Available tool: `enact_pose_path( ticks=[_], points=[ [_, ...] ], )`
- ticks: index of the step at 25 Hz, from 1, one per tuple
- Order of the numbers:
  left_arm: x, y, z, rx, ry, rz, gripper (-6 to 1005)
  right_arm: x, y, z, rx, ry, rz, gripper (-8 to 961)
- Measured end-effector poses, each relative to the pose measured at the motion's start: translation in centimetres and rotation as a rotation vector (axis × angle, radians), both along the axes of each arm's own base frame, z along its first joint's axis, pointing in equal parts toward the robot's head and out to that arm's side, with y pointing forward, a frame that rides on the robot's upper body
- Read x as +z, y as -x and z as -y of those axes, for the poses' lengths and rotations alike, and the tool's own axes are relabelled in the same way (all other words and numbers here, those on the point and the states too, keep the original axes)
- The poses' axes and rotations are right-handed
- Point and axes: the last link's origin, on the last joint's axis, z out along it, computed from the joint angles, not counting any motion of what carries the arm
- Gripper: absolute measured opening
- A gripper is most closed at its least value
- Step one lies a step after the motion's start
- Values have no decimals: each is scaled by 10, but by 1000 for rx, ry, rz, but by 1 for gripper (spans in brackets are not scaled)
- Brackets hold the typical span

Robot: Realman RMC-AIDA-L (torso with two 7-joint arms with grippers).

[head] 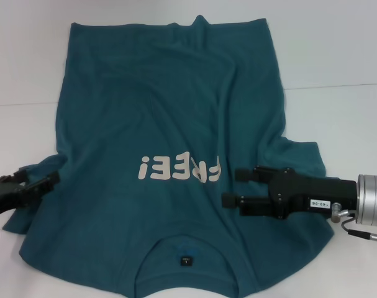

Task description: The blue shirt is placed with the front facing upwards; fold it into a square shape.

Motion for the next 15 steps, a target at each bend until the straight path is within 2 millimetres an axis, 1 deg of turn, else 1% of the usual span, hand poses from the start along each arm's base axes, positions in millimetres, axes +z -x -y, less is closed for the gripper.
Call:
enact_pose_path(
  ticks=[8, 15],
  points=[
    [2, 10, -3, 60, -30, -42, 900, 0, 0, 0, -1, -1, 1, 912],
    [-1, 13, -3, 79, -33, -54, 900, 0, 0, 0, -1, -1, -1, 912]
  ],
)
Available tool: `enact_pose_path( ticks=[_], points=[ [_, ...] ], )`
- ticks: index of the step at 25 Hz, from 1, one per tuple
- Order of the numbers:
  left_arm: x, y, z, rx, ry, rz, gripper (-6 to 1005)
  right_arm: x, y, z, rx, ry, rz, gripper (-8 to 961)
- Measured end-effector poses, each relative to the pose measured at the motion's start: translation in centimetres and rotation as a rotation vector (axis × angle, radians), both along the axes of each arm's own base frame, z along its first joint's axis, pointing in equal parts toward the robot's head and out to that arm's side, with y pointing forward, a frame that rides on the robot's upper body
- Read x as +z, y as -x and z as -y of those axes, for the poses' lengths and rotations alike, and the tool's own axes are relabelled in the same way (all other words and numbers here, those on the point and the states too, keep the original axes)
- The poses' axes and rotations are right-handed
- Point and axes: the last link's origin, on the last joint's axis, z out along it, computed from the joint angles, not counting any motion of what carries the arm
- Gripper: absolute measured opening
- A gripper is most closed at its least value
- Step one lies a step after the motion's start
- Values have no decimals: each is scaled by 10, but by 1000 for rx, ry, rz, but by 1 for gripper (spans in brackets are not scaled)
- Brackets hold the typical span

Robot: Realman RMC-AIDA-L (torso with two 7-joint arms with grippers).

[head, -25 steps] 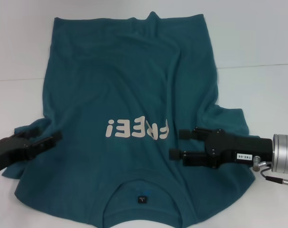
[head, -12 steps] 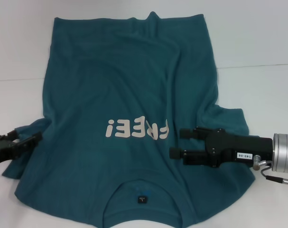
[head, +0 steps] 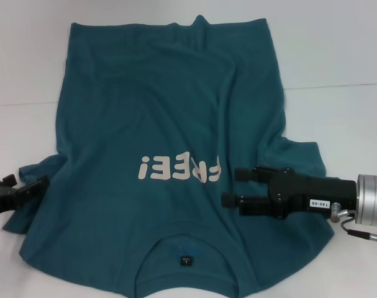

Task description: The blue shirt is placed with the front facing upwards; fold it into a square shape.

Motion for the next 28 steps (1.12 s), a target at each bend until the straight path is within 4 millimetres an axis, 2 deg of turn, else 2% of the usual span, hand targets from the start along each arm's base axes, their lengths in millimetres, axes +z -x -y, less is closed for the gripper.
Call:
enact_pose_path(
  ticks=[20, 28],
  points=[
    [-1, 6, -6, 55, -32, -44, 898, -1, 1, 0, -3, 2, -6, 911],
    [-9, 1, -7, 39, -4, -55, 898, 0, 2, 0, -3, -3, -12, 910]
  ],
)
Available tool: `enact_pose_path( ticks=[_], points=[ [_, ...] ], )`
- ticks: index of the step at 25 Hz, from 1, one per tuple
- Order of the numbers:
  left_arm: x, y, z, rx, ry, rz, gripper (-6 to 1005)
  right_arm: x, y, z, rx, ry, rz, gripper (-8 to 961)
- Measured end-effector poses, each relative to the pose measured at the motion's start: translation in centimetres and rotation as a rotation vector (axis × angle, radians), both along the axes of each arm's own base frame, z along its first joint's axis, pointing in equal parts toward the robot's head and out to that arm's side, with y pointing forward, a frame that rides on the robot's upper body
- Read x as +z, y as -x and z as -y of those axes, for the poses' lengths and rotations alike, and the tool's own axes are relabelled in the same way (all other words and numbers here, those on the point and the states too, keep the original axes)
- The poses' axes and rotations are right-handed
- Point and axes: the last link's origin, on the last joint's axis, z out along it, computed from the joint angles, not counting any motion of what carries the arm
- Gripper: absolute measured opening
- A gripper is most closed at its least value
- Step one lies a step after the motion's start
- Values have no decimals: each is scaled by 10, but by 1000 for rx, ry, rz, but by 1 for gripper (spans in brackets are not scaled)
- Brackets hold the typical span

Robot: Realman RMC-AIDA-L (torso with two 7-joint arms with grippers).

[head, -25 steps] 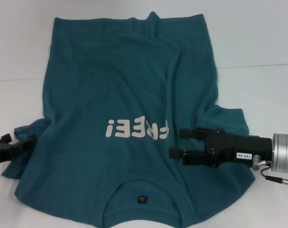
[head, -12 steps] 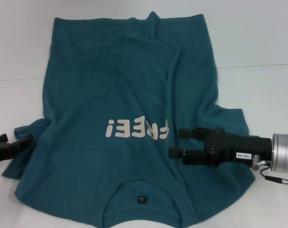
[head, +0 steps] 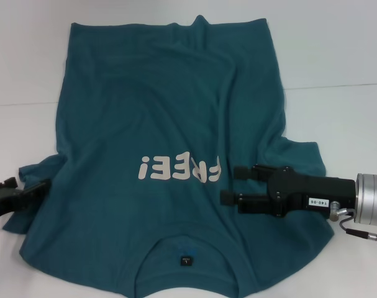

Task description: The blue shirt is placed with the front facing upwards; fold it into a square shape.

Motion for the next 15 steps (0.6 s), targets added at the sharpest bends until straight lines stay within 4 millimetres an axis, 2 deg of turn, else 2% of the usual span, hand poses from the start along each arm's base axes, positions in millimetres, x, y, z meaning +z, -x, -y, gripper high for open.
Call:
enact_pose_path(
  ticks=[8, 15],
  points=[
    [-4, -3, 0, -12, 16, 2, 897, 0, -1, 1, -3, -1, -1, 910],
    [0, -1, 1, 0, -5, 1, 897, 0, -1, 1, -3, 1, -3, 909]
  ],
)
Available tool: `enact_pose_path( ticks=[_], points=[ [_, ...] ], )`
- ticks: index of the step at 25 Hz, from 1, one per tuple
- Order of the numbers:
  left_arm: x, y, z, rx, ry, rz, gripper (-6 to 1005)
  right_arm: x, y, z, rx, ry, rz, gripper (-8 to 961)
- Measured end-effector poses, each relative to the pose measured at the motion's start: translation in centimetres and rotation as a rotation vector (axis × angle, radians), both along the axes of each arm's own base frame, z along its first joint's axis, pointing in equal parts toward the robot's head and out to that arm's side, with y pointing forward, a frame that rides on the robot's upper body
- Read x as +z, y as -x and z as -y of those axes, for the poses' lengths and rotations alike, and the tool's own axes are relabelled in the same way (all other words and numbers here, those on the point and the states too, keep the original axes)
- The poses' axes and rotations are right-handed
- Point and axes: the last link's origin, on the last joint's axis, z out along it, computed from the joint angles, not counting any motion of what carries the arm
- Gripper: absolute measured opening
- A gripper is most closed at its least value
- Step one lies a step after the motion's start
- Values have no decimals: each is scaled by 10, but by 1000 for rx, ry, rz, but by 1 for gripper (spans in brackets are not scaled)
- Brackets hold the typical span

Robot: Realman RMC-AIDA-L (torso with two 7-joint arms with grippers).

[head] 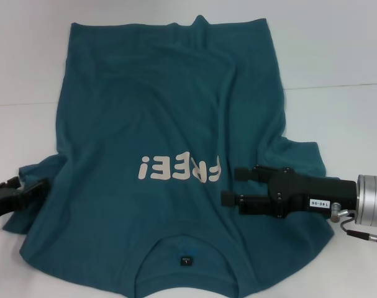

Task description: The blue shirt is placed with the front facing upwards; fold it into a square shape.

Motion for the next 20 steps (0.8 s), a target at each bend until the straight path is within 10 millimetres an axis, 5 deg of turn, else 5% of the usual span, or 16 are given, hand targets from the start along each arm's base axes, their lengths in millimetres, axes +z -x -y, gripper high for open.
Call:
enact_pose_path(
  ticks=[6, 9, 14, 20],
  points=[
    [1, 0, 0, 2, -1, -2, 733, 0, 0, 0, 1, 0, -1, 909],
    [0, 0, 0, 1, 1, -4, 502, 0, 0, 0, 1, -1, -1, 909],
    [0, 0, 0, 0, 2, -5, 262, 0, 0, 0, 2, -1, -1, 909],
    [0, 0, 0, 0, 2, -5, 157, 1, 0, 1, 0, -3, -3, 908]
  ],
)
